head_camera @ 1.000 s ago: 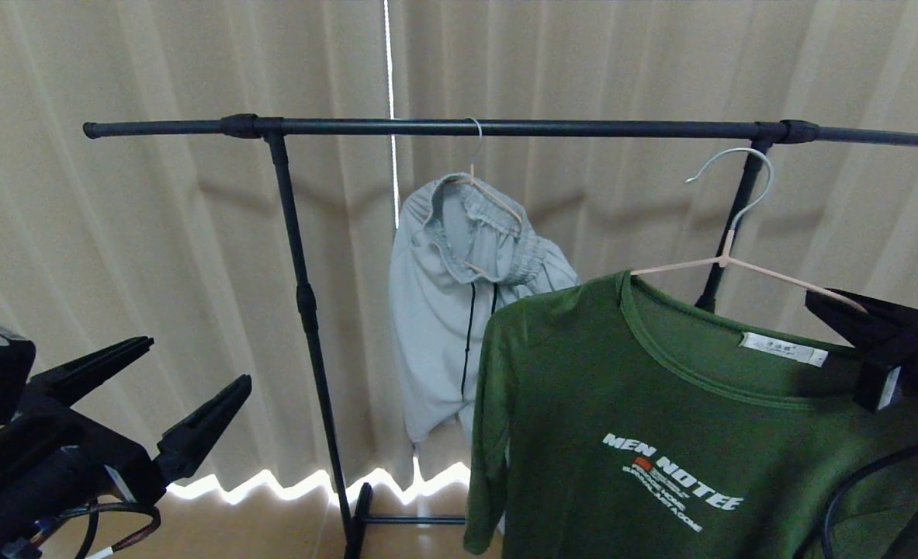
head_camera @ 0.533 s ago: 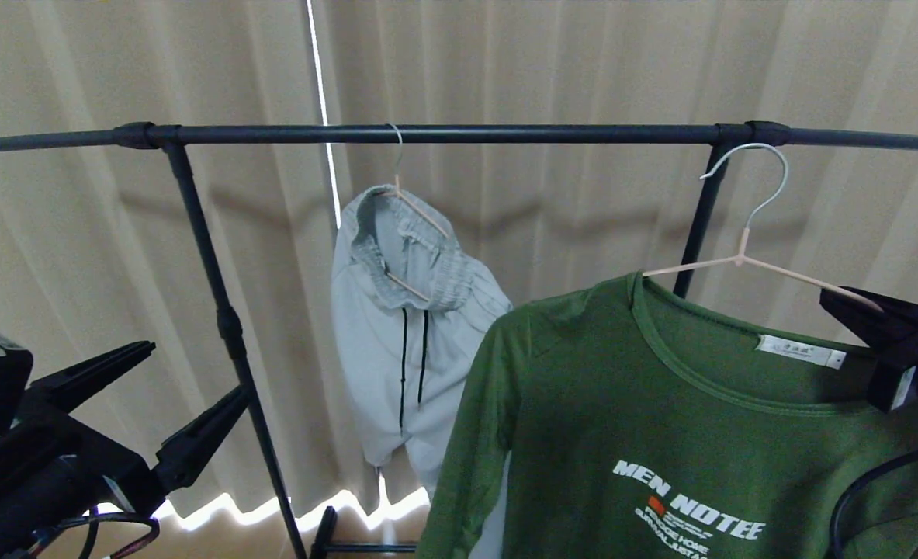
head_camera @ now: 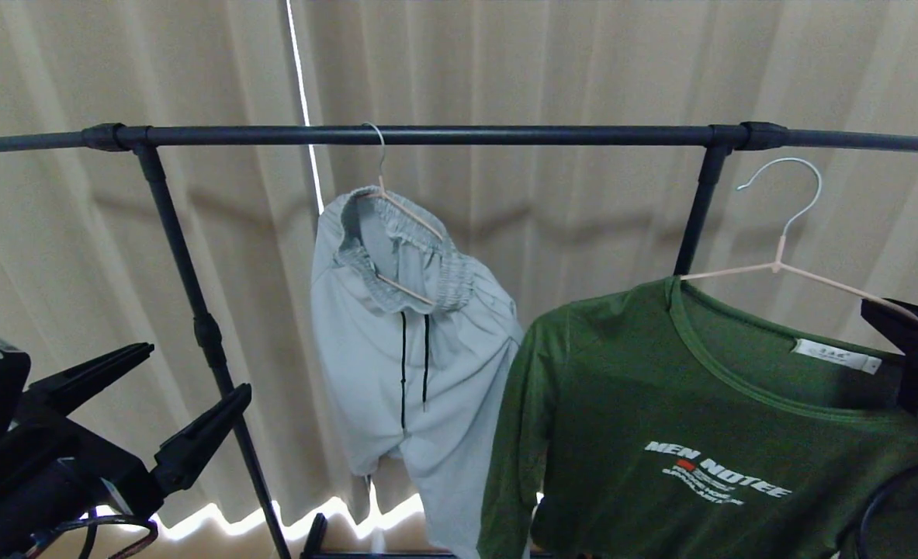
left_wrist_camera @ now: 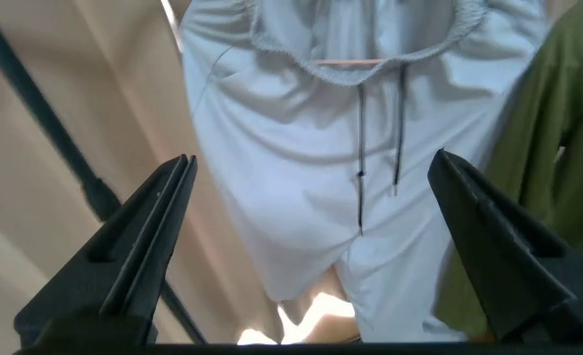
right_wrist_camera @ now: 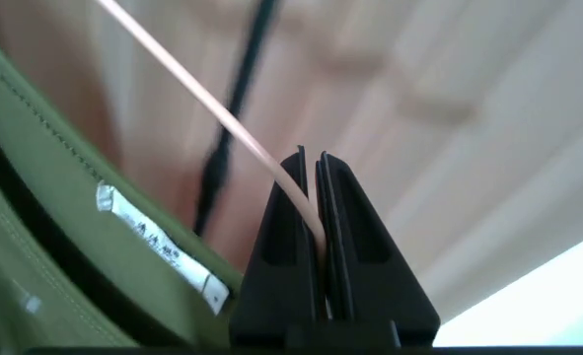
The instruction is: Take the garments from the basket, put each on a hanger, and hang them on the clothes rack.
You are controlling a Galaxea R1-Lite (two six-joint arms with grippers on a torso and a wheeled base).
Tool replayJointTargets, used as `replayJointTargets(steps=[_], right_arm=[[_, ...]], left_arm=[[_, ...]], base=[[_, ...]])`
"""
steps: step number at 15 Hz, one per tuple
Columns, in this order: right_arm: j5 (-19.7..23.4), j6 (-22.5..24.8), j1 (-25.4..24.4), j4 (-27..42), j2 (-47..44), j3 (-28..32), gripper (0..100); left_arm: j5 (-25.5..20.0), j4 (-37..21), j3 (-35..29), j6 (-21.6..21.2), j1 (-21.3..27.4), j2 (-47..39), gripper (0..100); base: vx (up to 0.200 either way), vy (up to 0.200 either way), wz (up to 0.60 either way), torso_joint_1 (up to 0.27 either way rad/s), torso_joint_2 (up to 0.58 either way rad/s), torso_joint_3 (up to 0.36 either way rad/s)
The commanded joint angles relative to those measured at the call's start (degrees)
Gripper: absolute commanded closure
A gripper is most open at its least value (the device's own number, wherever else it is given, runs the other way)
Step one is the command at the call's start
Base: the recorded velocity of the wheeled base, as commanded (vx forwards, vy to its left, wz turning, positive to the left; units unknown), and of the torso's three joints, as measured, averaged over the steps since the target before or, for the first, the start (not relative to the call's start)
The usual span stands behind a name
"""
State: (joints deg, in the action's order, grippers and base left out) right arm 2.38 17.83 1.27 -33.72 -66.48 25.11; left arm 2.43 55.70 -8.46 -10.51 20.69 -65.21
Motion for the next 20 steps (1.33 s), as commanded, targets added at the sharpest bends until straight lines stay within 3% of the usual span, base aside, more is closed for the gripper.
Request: replayJointTargets(steps=[1, 5, 7, 12, 15, 20], right_arm=[[-0.9, 0.1, 2.2, 3.7, 3.9, 0.7, 100], [-4.0, 0.1, 2.6, 13.5, 7.5, 5.3, 100], [-3.6, 0.0, 2.0, 13.4, 6.8, 6.9, 100], [-3.9, -0.2, -5.9, 13.4, 0.5, 15.8, 100], [-7.6, -0.1, -10.7, 13.6, -5.2, 21.0, 100], [-10.3, -0.1, -11.9, 13.4, -12.4, 24.2, 100]], left_arm=[[0.0, 0.0, 0.0, 0.0, 0.0, -0.1, 0], [0.0, -0.1, 0.2, 0.4, 0.0, -0.4, 0], [-0.1, -0.1, 0.1, 0.4, 0.0, -0.2, 0], [-0.1, -0.1, -0.9, 1.4, -0.3, -0.6, 0], [-0.1, -0.1, -0.3, 1.2, -0.3, -0.4, 0], [-0.1, -0.1, 0.3, 1.0, 0.0, 1.0, 0]], base=[[0.0, 0.0, 0.0, 0.0, 0.0, 0.0], [0.0, 0.0, 0.0, 0.0, 0.0, 0.0], [0.0, 0.0, 0.0, 0.0, 0.0, 0.0], [0.04, 0.0, 0.0, 0.001, 0.0, 0.0], [0.2, 0.0, 0.0, -0.002, 0.0, 0.007], [0.0, 0.0, 0.0, 0.0, 0.0, 0.0]])
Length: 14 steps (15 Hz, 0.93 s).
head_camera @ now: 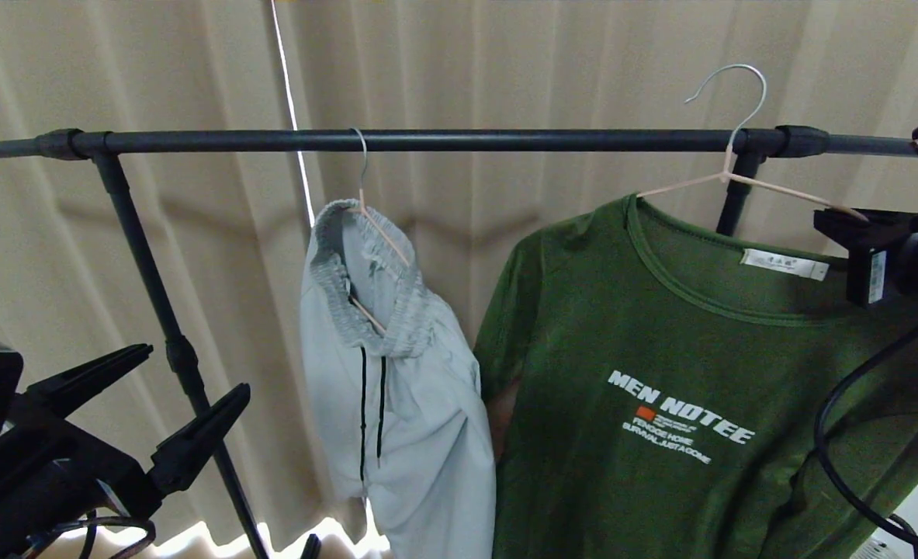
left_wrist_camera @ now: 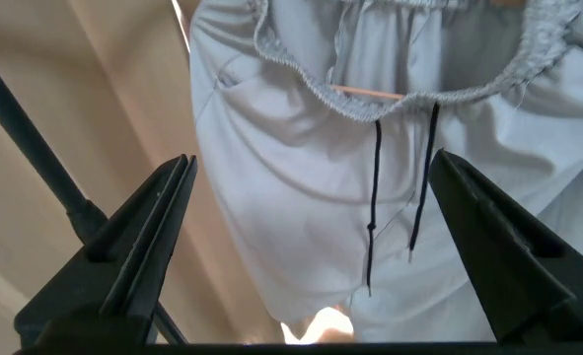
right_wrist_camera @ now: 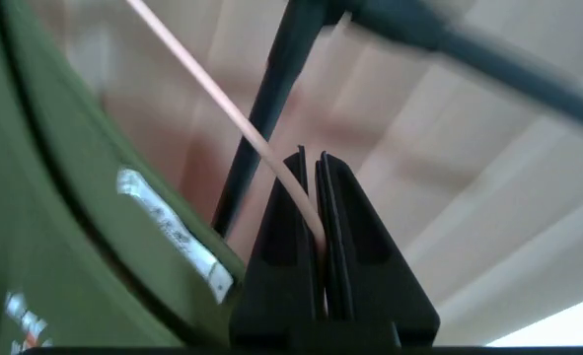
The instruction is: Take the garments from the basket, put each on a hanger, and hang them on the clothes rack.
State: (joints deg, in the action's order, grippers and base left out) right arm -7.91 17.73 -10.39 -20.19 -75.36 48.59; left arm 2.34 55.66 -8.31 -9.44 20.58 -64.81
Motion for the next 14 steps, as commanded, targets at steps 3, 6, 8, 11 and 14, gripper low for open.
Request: replayJointTargets(steps=[3, 6, 8, 11, 14], right_arm=[[-3.5, 0.1, -0.6, -0.5, -6.8, 2.1, 100], [-8.5, 0.1, -2.8, -0.8, -9.5, 2.7, 100], [-9.1, 0.1, -4.3, -0.7, -9.8, 2.6, 100], [-9.1, 0.1, -5.4, -0.7, -10.1, 2.2, 100], [-8.6, -0.1, -8.6, -0.9, -10.6, 1.7, 100]], left_arm=[[0.0, 0.0, 0.3, -0.2, 0.1, 0.4, 0], [-0.1, 0.0, 0.7, -0.2, 0.2, 0.4, 0], [0.0, 0.0, 0.7, -0.2, 0.2, 0.4, 0], [-0.1, 0.0, 0.8, -0.2, 0.2, 0.4, 0], [-0.1, -0.1, 0.8, -0.2, 0.2, 0.2, 0]], base=[[0.0, 0.0, 0.0, 0.0, 0.0, 0.0], [0.0, 0.0, 0.0, 0.0, 0.0, 0.0], [0.0, 0.0, 0.0, 0.0, 0.0, 0.0], [0.0, 0.0, 0.0, 0.0, 0.0, 0.0], [0.0, 0.0, 0.0, 0.0, 0.0, 0.0]])
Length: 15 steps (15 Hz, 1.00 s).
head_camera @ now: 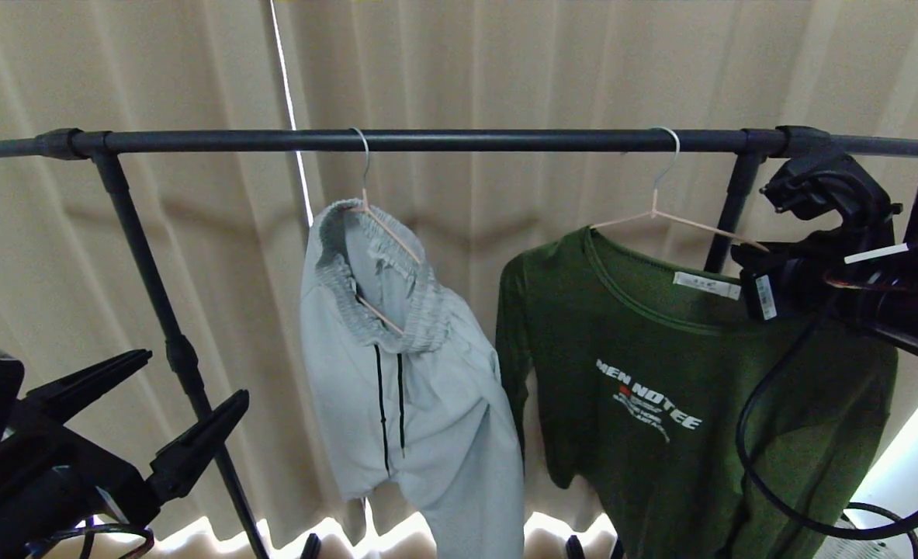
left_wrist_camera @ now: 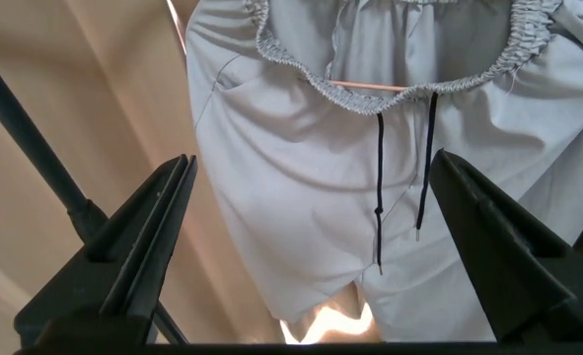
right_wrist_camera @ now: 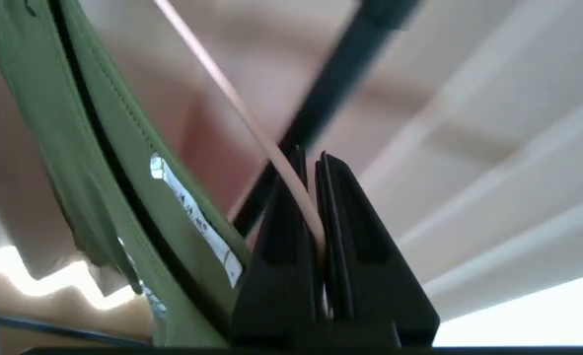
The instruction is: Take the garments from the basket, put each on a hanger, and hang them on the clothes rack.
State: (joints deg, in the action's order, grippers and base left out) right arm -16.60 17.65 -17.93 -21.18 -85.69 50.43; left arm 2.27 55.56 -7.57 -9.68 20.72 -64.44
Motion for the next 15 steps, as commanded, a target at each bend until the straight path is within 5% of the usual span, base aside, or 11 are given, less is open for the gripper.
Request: replayJointTargets(steps=[1, 3, 4, 8, 11, 15], right_arm=[[0.2, 0.0, -1.7, 0.1, -0.3, -0.2, 100], [0.3, -0.1, -2.2, 0.1, 0.0, -0.7, 100], [0.3, -0.2, -2.2, 0.0, 0.3, -1.4, 0], [1.0, -0.3, -2.2, -1.6, 2.0, -3.7, 0], [6.9, -0.2, -1.8, -13.1, 3.9, -10.7, 0], [9.2, -2.4, -1.7, -23.4, 6.1, -16.9, 0]], left_arm=[[0.1, 0.0, 0.0, 0.0, 0.0, -0.2, 0], [0.0, 0.1, 0.1, 0.0, 0.0, 0.0, 0], [0.1, 0.1, 0.0, 0.0, 0.0, 0.1, 0], [0.1, 0.1, 0.0, 0.0, -0.1, 0.3, 0], [0.1, 0.1, -0.2, 0.3, -0.3, 0.4, 0], [0.1, 0.1, -0.1, 0.3, -0.3, 0.1, 0]], base=[[0.0, 0.0, 0.0, 0.0, 0.0, 0.0], [0.0, 0.0, 0.0, 0.0, 0.0, 0.0], [0.0, 0.0, 0.0, 0.0, 0.0, 0.0], [0.0, 0.0, 0.0, 0.0, 0.0, 0.0], [0.0, 0.0, 0.0, 0.0, 0.0, 0.0], [0.0, 0.0, 0.0, 0.0, 0.0, 0.0]])
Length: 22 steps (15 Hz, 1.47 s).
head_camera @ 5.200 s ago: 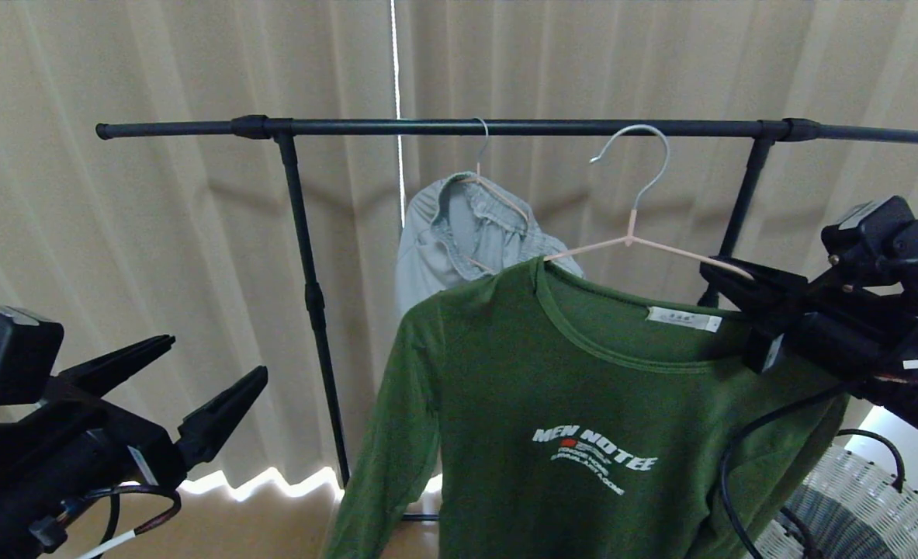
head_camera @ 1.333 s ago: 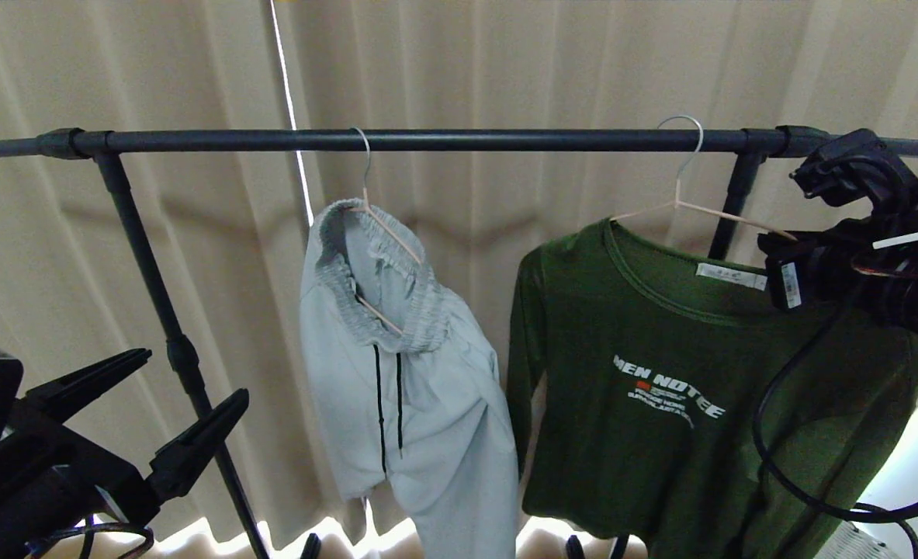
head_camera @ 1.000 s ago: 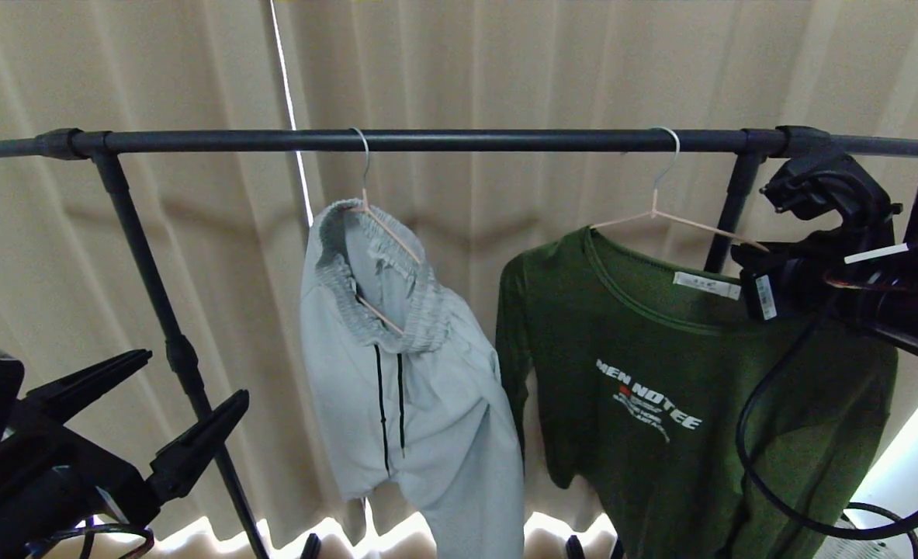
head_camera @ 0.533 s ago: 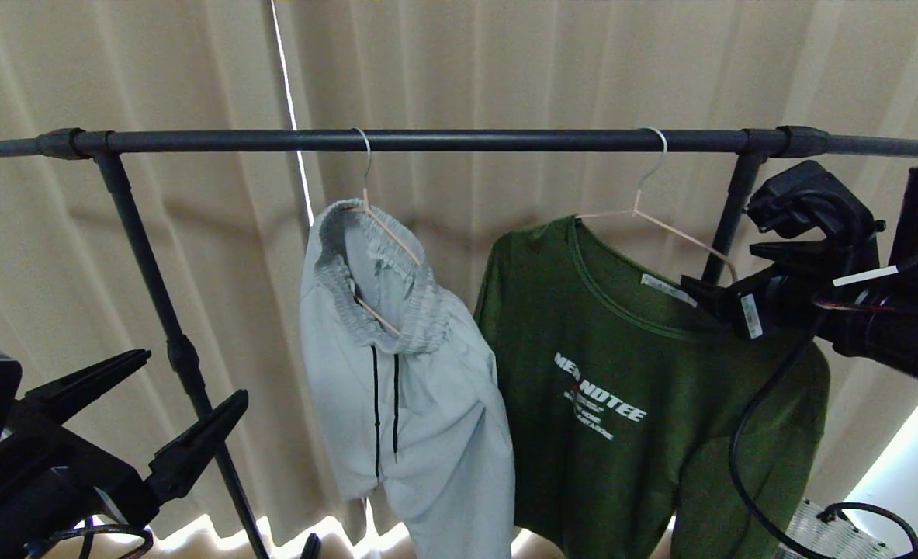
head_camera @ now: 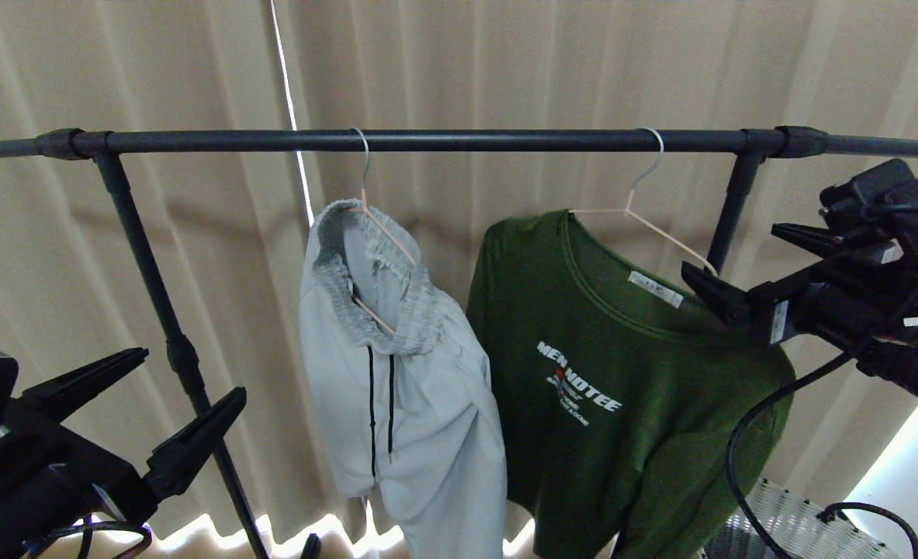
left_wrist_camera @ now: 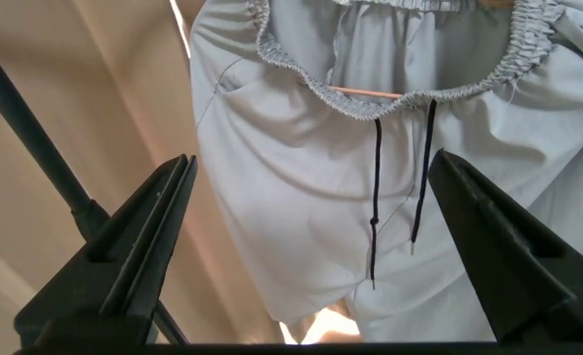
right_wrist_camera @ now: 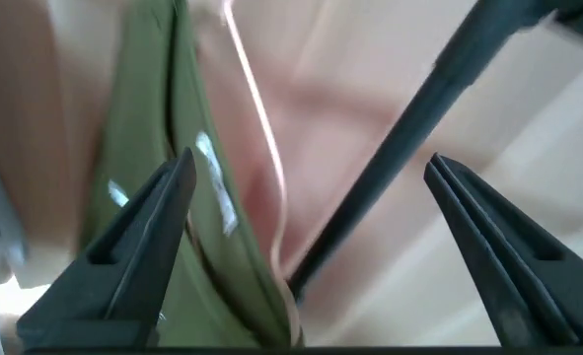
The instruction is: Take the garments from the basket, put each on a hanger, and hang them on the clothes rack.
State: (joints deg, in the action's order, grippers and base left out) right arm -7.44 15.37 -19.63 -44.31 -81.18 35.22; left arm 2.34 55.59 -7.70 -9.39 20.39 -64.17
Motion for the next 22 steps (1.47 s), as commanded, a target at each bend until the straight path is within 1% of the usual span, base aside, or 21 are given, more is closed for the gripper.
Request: replayJointTargets(steps=[1, 3, 4, 5, 7, 9, 12, 13, 14, 15, 16, 17, 18, 19, 20, 21, 22], right_arm=[[1.5, -1.1, 0.0, -1.2, 1.9, -1.8, 0], [2.1, -3.3, 0.0, -1.5, 3.0, -1.9, 0], [2.1, -3.3, 0.0, -1.5, 3.0, -1.9, 0], [2.1, -4.9, 0.0, -1.5, 6.0, -3.8, 0], [2.1, -6.3, 0.0, -1.5, 8.5, -5.5, 0], [2.2, -7.2, 0.0, -1.4, 11.2, -6.7, 0], [2.3, -7.2, 0.0, -1.4, 14.7, -8.7, 0], [2.2, -7.0, 0.0, -0.9, 18.2, -9.7, 0], [2.1, -6.8, 0.0, 0.5, 23.1, -11.9, 0], [2.0, -6.7, 0.0, 1.9, 25.4, -13.3, 0], [2.0, -6.4, 0.0, 4.8, 29.1, -14.7, 0], [2.1, -6.3, 0.0, 12.0, 34.9, -16.1, 0], [1.5, -6.3, 0.0, 21.7, 40.7, -16.6, 0], [0.4, -6.4, 0.2, 29.1, 44.1, -16.8, 0], [-1.6, -6.4, 1.2, 37.5, 47.8, -16.7, 0], [-2.8, -6.4, 2.0, 44.0, 51.3, -16.4, 0], [-2.8, -7.1, 2.5, 46.8, 53.8, -16.8, 0]], left_arm=[[0.0, 0.0, 0.1, 0.0, 0.0, -0.2, 0], [0.0, 0.0, 0.1, 0.0, 0.0, -0.2, 0], [0.0, 0.0, 0.1, 0.0, 0.0, -0.2, 0], [0.0, 0.0, 0.1, 0.0, 0.0, 0.0, 0], [0.0, 0.0, 0.1, -0.1, 0.0, -0.2, 0], [0.0, 0.0, 0.6, -0.4, 0.1, -0.2, 0], [0.0, 0.0, 0.8, -0.4, 0.1, 0.2, 0], [0.1, 0.0, 1.8, -0.2, 0.0, 0.9, 0], [0.5, 0.0, 3.9, 0.1, -0.3, 3.7, 0], [0.7, -0.1, 5.2, 0.2, -1.0, 5.7, 0], [1.3, -0.6, 7.1, 0.1, -2.9, 9.2, 0], [2.1, -2.7, 7.7, -0.1, -6.6, 14.5, 0], [3.1, -9.9, 7.7, 0.0, -11.8, 21.0, 0], [3.4, -15.9, 7.7, 0.0, -15.4, 25.5, 0], [3.4, -23.7, 6.7, 0.2, -18.8, 30.8, 0], [3.4, -31.9, 5.1, 0.4, -21.4, 36.1, 0], [3.3, -37.5, 4.1, 1.7, -22.4, 39.7, 0]], base=[[0.0, 0.0, 0.0, 0.0, 0.0, 0.0], [0.0, 0.0, 0.0, 0.0, 0.0, 0.0], [0.0, 0.0, 0.0, 0.0, 0.0, 0.0], [0.0, 0.0, 0.0, 0.0, 0.0, 0.0], [0.0, 0.0, 0.0, 0.0, 0.0, 0.0], [0.0, 0.0, 0.0, 0.0, 0.0, 0.0], [0.0, 0.0, 0.0, 0.0, 0.0, 0.0], [0.0, 0.0, 0.0, 0.0, 0.0, 0.0], [0.0, 0.0, 0.0, 0.0, 0.0, 0.0], [0.0, 0.0, 0.0, 0.0, 0.0, 0.0], [0.0, 0.0, 0.0, 0.0, 0.0, 0.0], [0.0, 0.0, 0.0, 0.0, 0.0, 0.0], [0.0, 0.0, 0.0, 0.0, 0.0, 0.0], [0.0, 0.0, 0.0, 0.0, 0.0, 0.0], [0.0, 0.0, 0.0, 0.0, 0.0, 0.0], [0.0, 0.0, 0.0, 0.0, 0.0, 0.0], [0.0, 0.0, 0.0, 0.0, 0.0, 0.0]])
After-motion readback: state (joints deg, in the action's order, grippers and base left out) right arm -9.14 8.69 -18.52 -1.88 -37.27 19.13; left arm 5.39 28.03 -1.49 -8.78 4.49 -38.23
